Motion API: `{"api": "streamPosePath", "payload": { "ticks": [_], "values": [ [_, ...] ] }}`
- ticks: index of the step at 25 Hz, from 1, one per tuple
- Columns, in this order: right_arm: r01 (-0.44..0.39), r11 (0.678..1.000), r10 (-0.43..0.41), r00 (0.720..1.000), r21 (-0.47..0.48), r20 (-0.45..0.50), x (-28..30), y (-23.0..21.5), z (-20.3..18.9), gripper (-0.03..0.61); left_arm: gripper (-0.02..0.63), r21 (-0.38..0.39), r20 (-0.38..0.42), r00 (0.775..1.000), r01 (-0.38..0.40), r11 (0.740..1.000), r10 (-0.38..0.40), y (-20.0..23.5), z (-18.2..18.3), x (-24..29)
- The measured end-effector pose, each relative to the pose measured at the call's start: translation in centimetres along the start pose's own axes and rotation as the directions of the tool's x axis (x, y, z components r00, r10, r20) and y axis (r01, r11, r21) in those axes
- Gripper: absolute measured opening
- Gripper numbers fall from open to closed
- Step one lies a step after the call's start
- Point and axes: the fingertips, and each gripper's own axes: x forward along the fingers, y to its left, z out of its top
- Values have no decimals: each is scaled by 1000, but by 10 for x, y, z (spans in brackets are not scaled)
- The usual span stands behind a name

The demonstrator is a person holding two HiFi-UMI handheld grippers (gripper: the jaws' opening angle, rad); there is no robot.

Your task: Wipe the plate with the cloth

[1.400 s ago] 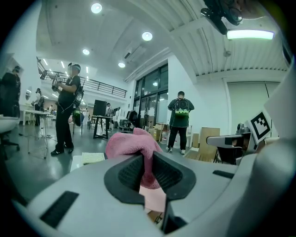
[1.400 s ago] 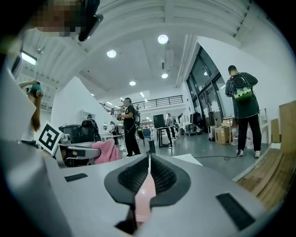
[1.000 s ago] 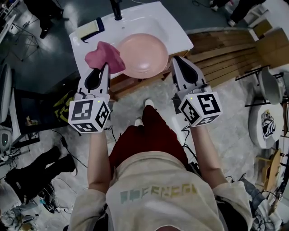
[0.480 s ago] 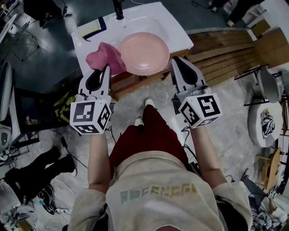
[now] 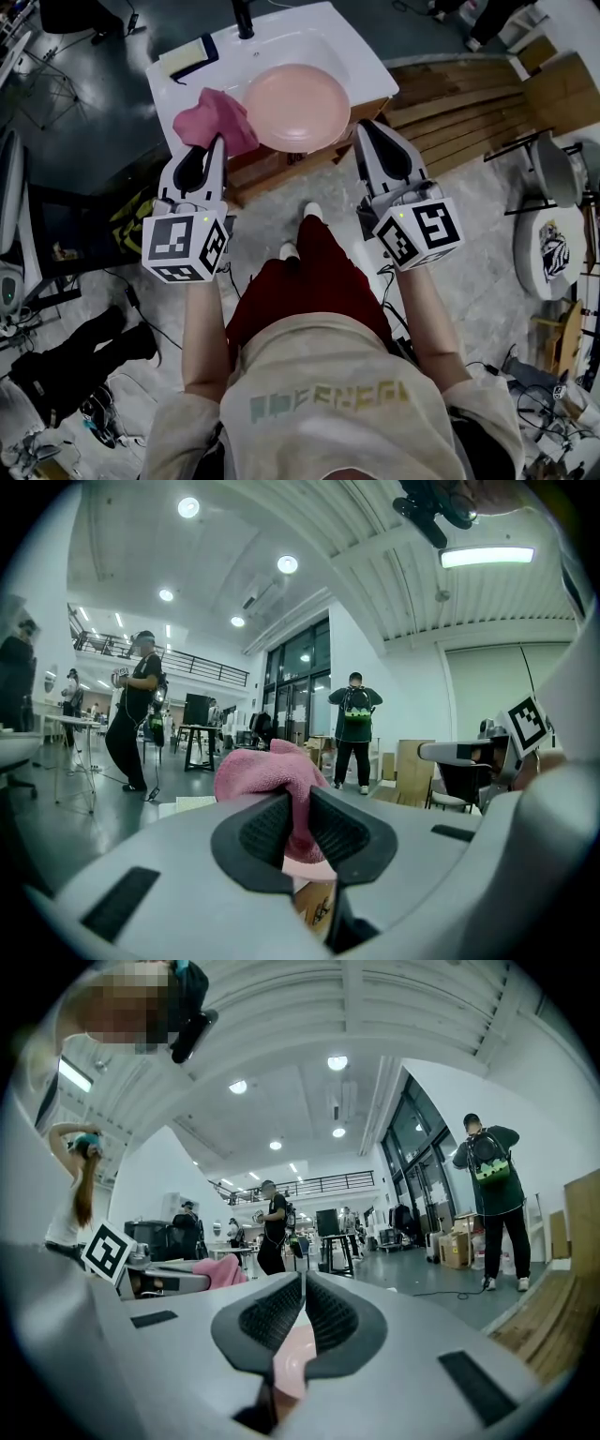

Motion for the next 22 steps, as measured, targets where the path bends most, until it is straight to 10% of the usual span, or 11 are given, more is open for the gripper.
{"api": "streamPosePath", "payload": {
  "ticks": [22],
  "values": [
    [62,994,-66,997,-89,-43,-31,6,-10,38,60,6,5,1000,14,1000,-14,-19,1,-24]
  ]
}}
